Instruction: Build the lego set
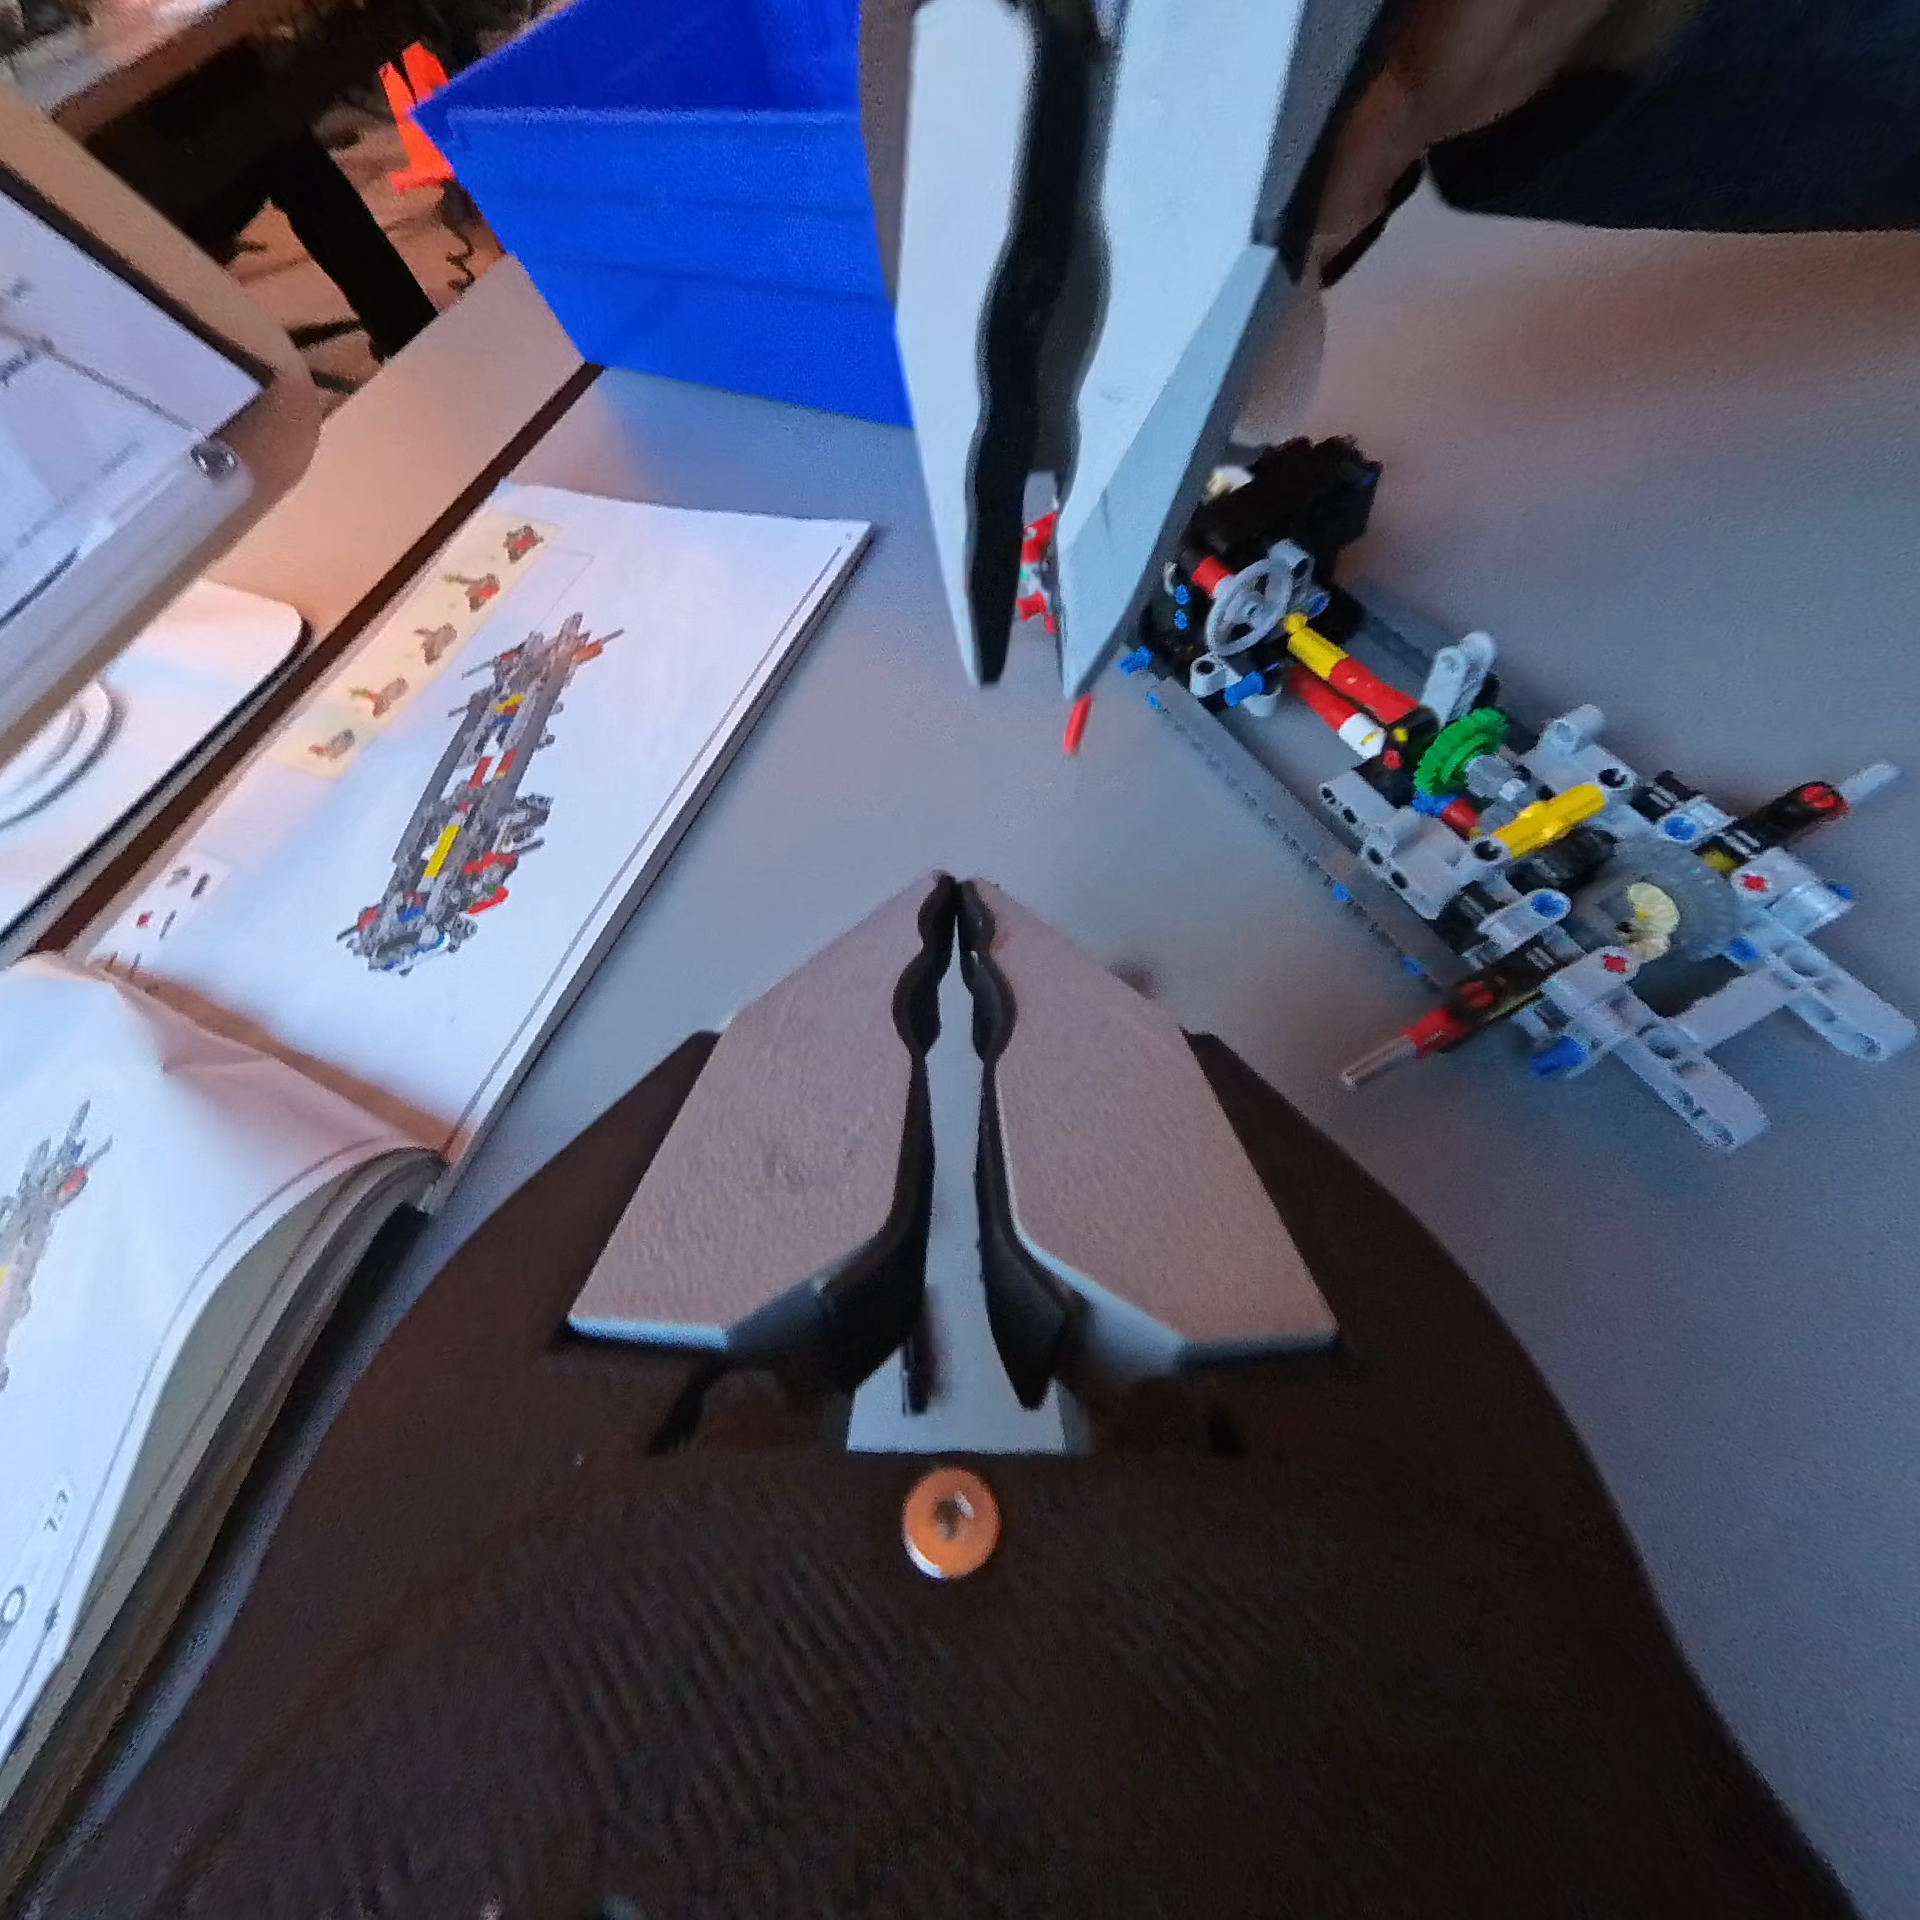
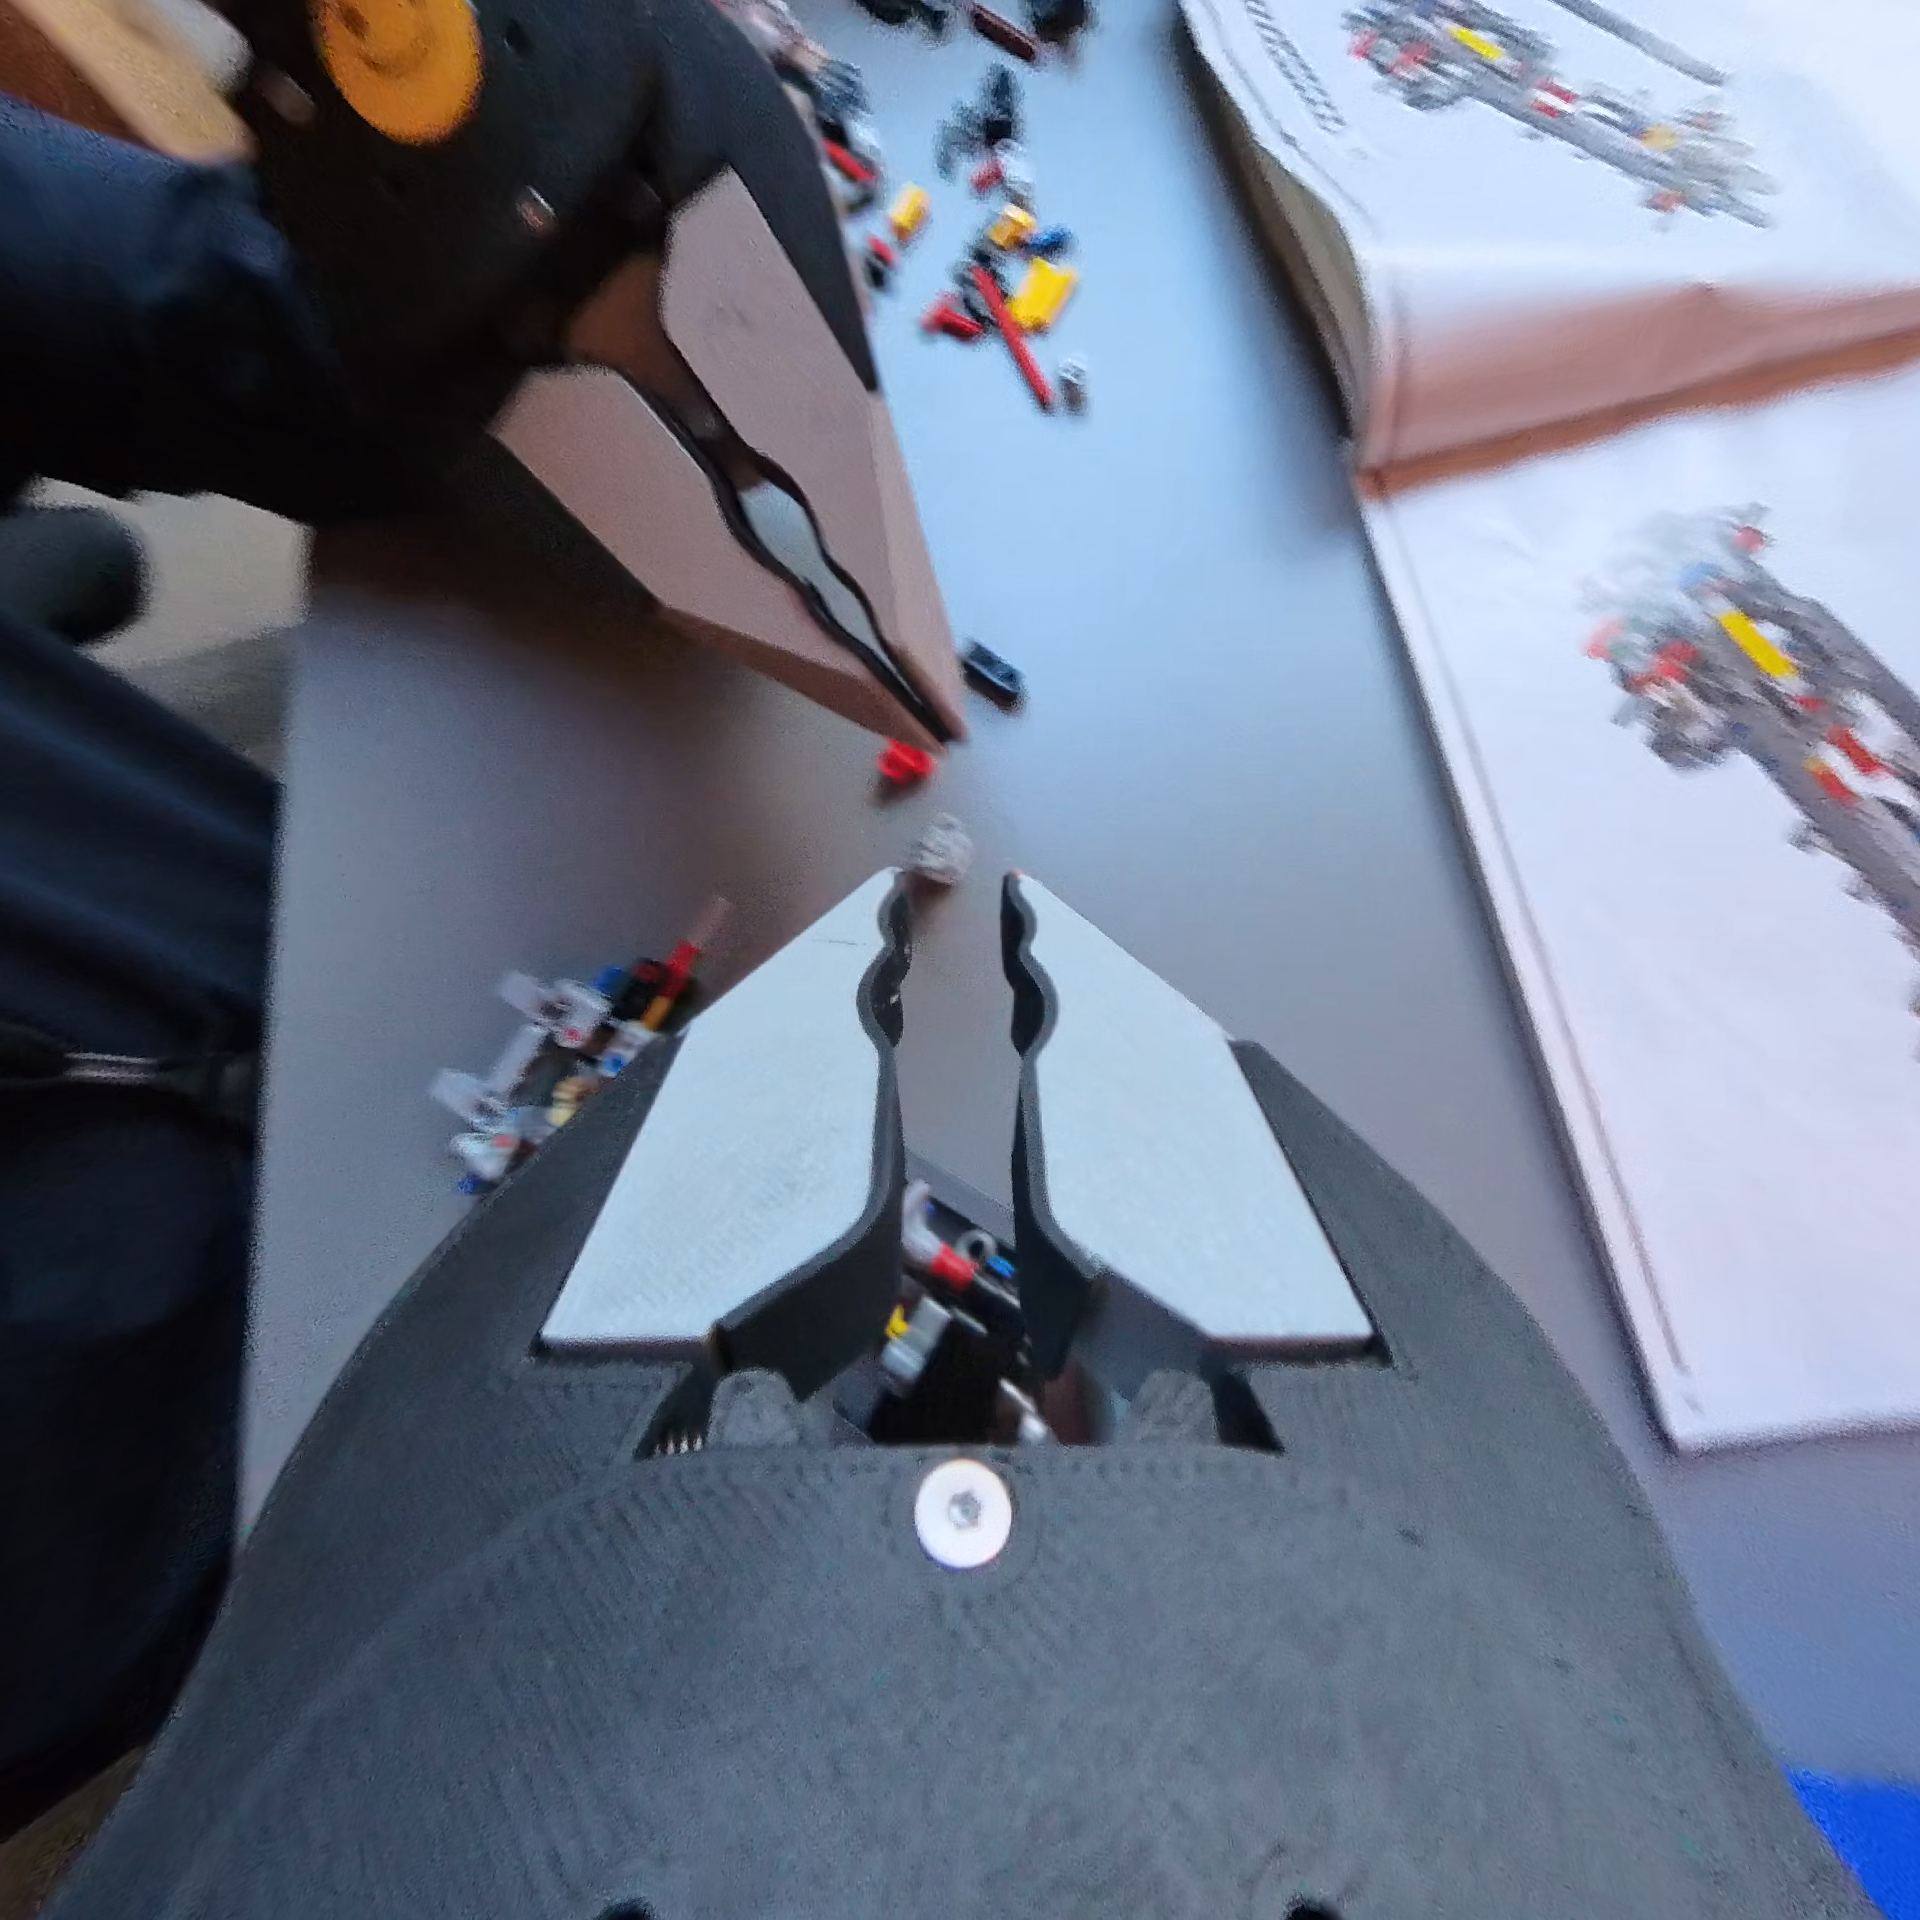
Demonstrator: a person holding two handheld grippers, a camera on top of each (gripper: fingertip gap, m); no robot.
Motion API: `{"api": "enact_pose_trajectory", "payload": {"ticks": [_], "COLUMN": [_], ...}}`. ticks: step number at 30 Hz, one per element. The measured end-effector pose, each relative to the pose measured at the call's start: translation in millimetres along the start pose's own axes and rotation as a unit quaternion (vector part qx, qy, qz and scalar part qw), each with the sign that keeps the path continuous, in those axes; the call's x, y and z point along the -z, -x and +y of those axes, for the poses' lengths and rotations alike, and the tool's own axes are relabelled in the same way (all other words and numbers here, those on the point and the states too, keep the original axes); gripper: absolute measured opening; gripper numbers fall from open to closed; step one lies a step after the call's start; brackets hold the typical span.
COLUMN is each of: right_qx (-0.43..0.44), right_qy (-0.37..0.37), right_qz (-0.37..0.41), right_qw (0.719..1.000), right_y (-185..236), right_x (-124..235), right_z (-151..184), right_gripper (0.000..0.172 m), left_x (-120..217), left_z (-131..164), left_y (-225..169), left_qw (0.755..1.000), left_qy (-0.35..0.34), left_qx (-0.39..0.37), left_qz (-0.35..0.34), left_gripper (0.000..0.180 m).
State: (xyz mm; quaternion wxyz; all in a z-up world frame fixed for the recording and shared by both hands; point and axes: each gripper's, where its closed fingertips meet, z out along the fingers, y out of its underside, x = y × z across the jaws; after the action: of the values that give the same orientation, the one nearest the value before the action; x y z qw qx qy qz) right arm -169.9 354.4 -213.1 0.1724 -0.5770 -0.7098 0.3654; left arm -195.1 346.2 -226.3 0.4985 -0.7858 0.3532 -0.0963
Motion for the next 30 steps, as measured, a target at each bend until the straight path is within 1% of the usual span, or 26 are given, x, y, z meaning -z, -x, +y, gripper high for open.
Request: {"api": "enact_pose_trajectory", "payload": {"ticks": [2, 6, 7, 8, 10, 12, 15, 18, 20, 22, 25, 27, 29, 30], "right_qx": [0.001, -0.019, -0.012, -0.002, 0.021, 0.038, 0.053, 0.066, 0.064, 0.049, 0.027, 0.023, 0.031, 0.046], "right_qy": [0.012, 0.035, 0.051, 0.074, 0.138, 0.194, 0.259, 0.298, 0.312, 0.329, 0.341, 0.324, 0.276, 0.257], "right_qz": [0.056, 0.117, 0.128, 0.138, 0.165, 0.156, 0.128, 0.102, 0.092, 0.079, 0.075, 0.082, 0.088, 0.089], "right_qw": [0.998, 0.992, 0.99, 0.988, 0.976, 0.968, 0.956, 0.947, 0.944, 0.94, 0.937, 0.942, 0.957, 0.961], "right_y": [-15, -38, -43, -47, -62, -66, -65, -56, -51, -45, -39, -39, -44, -45], "right_x": [8, 36, 42, 46, 53, 52, 41, 30, 26, 29, 37, 39, 32, 27], "right_z": [11, 24, 28, 32, 44, 54, 69, 85, 95, 107, 120, 115, 95, 86], "right_gripper": [0.011, 0.018, 0.018, 0.021, 0.023, 0.02, 0.019, 0.014, 0.01, 0.0, 0.0, 0.002, 0.01, 0.009], "left_x": [-1, -5, -6, -6, -7, -8, -8, -7, -7, -5, -2, -1, 0, 0], "left_z": [9, 19, 18, 18, 19, 19, 24, 31, 34, 33, 32, 31, 28, 28], "left_y": [2, 1, 1, 1, 0, -3, -8, -10, -9, -9, -8, -8, -8, -9], "left_qw": [0.999, 0.997, 0.997, 0.997, 0.997, 0.997, 0.996, 0.996, 0.996, 0.996, 0.996, 0.996, 0.996, 0.996], "left_qy": [0.016, 0.029, 0.029, 0.029, 0.033, 0.036, 0.044, 0.058, 0.062, 0.059, 0.056, 0.054, 0.051, 0.05], "left_qx": [0.025, 0.064, 0.065, 0.066, 0.068, 0.068, 0.067, 0.057, 0.054, 0.059, 0.064, 0.062, 0.061, 0.059], "left_qz": [0.012, 0.028, 0.029, 0.028, 0.03, 0.032, 0.033, 0.031, 0.028, 0.032, 0.033, 0.033, 0.033, 0.034], "left_gripper": [0.0, 0.0, 0.0, 0.006, 0.008, 0.009, 0.009, 0.007, 0.007, 0.007, 0.006, 0.006, 0.006, 0.006]}}
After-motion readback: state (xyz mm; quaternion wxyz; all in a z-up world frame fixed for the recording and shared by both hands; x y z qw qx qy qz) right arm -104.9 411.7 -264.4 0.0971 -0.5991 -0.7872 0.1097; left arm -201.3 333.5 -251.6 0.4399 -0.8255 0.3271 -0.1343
